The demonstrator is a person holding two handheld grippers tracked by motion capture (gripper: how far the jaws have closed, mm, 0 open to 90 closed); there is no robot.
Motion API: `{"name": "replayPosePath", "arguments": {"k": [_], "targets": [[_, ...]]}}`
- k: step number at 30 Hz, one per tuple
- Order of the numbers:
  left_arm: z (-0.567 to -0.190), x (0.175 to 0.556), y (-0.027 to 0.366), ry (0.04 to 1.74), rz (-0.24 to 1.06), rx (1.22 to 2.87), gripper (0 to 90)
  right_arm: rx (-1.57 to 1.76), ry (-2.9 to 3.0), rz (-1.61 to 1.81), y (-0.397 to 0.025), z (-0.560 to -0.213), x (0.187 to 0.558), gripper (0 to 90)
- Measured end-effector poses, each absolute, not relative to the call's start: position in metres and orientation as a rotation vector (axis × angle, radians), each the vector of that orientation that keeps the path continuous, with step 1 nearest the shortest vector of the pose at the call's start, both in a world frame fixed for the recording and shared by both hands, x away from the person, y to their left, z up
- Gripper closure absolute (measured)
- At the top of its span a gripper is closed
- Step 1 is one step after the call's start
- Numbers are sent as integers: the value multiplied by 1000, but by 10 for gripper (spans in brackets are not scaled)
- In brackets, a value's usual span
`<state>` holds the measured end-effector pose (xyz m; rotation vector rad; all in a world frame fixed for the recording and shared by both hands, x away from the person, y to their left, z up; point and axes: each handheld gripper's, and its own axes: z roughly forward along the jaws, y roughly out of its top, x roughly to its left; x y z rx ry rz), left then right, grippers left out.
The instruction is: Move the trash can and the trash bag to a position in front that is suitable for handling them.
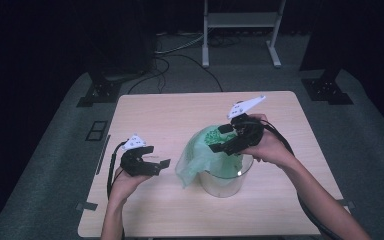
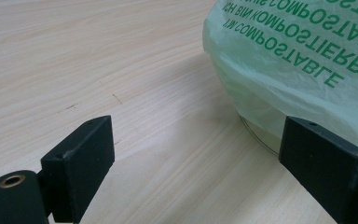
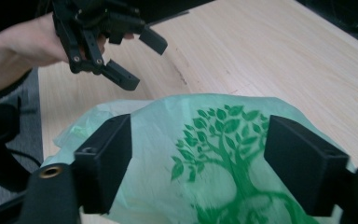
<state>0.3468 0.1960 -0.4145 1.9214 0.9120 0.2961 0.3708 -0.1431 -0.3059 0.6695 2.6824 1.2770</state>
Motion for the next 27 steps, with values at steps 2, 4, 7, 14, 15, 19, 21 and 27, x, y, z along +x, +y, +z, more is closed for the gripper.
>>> {"name": "replayPosePath", "arguments": {"k": [2, 4, 7, 14, 15, 19, 21, 27], "targets": [[-414, 347, 197, 914, 299, 1921, 93, 647, 2704, 1231, -136, -306, 374, 343], [-415, 347, 197, 915, 298, 1916, 93, 634, 2718, 1198, -131, -307, 376, 405], [-415, 346, 198, 916, 295, 1912, 93, 628, 2731, 1143, -124, -310, 380, 448], [-414, 346, 199, 914, 295, 1903, 93, 605, 2763, 1013, -113, -317, 382, 604], [-414, 346, 199, 914, 295, 1903, 93, 604, 2761, 995, -112, -318, 381, 639], [-414, 346, 199, 915, 290, 1898, 93, 607, 2759, 957, -108, -321, 380, 794], [-415, 346, 200, 916, 289, 1898, 93, 594, 2749, 952, -108, -321, 379, 886], [-414, 346, 199, 914, 288, 1894, 93, 588, 2739, 988, -113, -315, 377, 900]]}}
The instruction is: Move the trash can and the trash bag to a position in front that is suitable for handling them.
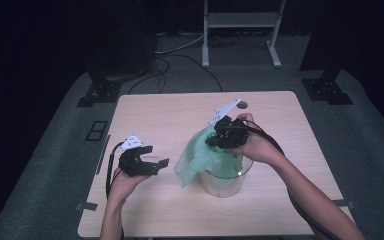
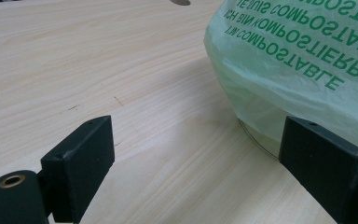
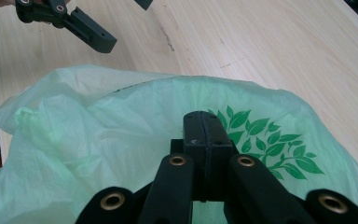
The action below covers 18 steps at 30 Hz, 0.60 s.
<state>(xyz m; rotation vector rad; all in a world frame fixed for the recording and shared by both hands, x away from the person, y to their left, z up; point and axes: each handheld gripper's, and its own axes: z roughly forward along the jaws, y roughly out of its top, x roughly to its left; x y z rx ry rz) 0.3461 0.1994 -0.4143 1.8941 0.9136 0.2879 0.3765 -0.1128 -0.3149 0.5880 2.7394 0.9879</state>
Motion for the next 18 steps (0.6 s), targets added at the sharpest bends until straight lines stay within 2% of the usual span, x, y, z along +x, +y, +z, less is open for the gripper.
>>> {"name": "replayPosePath", "arguments": {"k": [9, 14, 16, 18], "targets": [[-415, 346, 200, 917, 285, 1893, 93, 569, 2747, 1013, -116, -314, 376, 900], [-414, 346, 201, 917, 284, 1888, 93, 574, 2785, 985, -108, -317, 378, 624], [-414, 346, 201, 916, 283, 1887, 93, 573, 2803, 986, -105, -318, 380, 559], [-415, 346, 201, 916, 281, 1887, 93, 558, 2801, 964, -101, -319, 381, 558]]}}
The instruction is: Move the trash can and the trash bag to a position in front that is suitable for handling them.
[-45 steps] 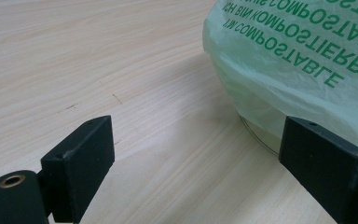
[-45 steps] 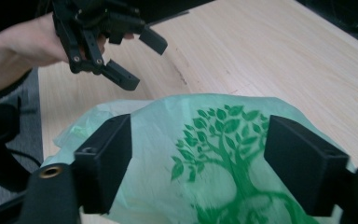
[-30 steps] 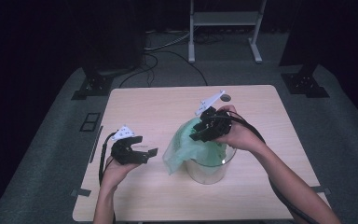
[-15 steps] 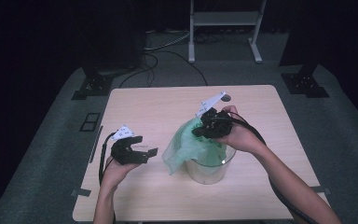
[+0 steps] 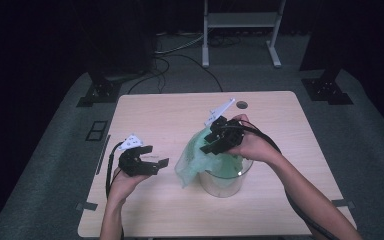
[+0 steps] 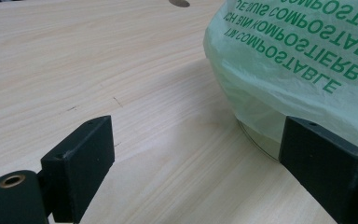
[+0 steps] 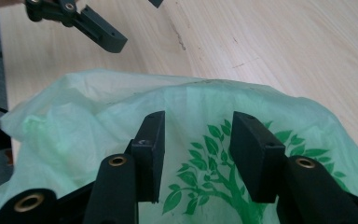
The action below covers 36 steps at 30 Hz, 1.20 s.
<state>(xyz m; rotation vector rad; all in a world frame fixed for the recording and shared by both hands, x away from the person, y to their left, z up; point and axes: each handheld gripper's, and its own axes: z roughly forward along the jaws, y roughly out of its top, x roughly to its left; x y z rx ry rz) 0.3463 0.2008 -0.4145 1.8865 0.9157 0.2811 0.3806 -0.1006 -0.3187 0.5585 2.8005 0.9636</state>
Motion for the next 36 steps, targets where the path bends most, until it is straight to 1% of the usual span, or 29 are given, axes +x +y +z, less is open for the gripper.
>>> {"name": "replayPosePath", "arguments": {"k": [1, 2, 4, 6, 8, 9, 18, 19, 20, 23, 25, 27, 29, 32, 34, 35, 36], "targets": [[-415, 346, 201, 915, 281, 1886, 93, 555, 2806, 960, -99, -319, 381, 562], [-415, 346, 201, 916, 280, 1886, 93, 554, 2804, 949, -97, -320, 381, 589], [-415, 346, 201, 915, 280, 1886, 93, 549, 2808, 930, -95, -322, 382, 674], [-415, 346, 201, 916, 280, 1883, 93, 548, 2803, 924, -95, -323, 382, 793], [-415, 347, 201, 915, 276, 1884, 93, 543, 2802, 931, -94, -324, 382, 893], [-415, 347, 201, 914, 274, 1884, 93, 533, 2804, 938, -94, -324, 382, 900], [-417, 347, 199, 915, 267, 1885, 93, 525, 2793, 1000, -106, -314, 379, 900], [-417, 347, 199, 915, 266, 1887, 93, 530, 2804, 1009, -107, -312, 378, 871], [-416, 347, 199, 913, 268, 1888, 93, 532, 2800, 1017, -107, -311, 378, 788], [-416, 347, 198, 911, 267, 1888, 93, 548, 2807, 1063, -103, -310, 379, 614], [-417, 347, 198, 912, 267, 1887, 93, 549, 2831, 1045, -98, -312, 379, 550], [-417, 347, 199, 913, 265, 1888, 93, 514, 2824, 981, -93, -315, 379, 511], [-417, 347, 198, 912, 261, 1889, 93, 470, 2828, 951, -89, -318, 378, 506], [-417, 347, 198, 909, 262, 1887, 93, 441, 2846, 942, -89, -320, 379, 556], [-416, 347, 198, 907, 263, 1883, 94, 442, 2864, 921, -90, -323, 379, 647], [-416, 347, 198, 907, 263, 1883, 93, 449, 2871, 915, -89, -325, 379, 663], [-416, 347, 198, 906, 263, 1881, 93, 440, 2866, 919, -89, -327, 380, 713]]}}
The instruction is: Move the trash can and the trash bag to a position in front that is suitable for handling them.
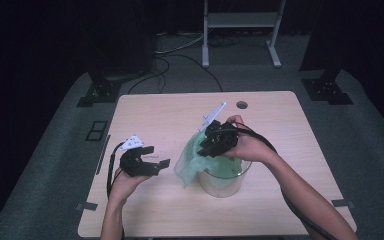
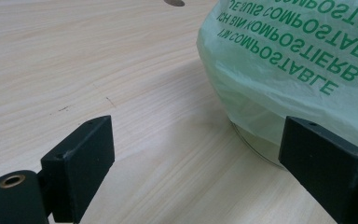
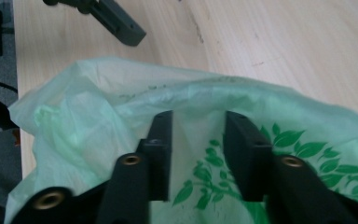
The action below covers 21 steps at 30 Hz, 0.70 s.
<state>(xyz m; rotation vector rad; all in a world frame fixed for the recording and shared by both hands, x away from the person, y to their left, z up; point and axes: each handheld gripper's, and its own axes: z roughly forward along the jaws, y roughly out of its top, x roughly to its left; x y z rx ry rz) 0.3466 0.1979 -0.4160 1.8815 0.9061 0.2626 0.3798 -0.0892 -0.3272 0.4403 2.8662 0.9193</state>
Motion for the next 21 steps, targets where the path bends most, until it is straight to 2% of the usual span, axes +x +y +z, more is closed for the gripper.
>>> {"name": "replayPosePath", "arguments": {"k": [3, 14, 15, 16, 19, 21], "targets": [[-417, 347, 197, 906, 259, 1885, 93, 435, 2868, 927, -87, -330, 380, 900], [-417, 347, 197, 907, 254, 1890, 93, 449, 2844, 1005, -104, -314, 375, 900], [-417, 347, 197, 906, 255, 1890, 93, 455, 2844, 1024, -106, -312, 373, 896], [-417, 347, 197, 906, 256, 1888, 93, 450, 2859, 1052, -107, -309, 372, 803], [-416, 347, 197, 906, 260, 1887, 93, 419, 2920, 1105, -109, -304, 368, 681], [-416, 347, 197, 909, 259, 1885, 93, 402, 2955, 1106, -108, -303, 366, 644]]}}
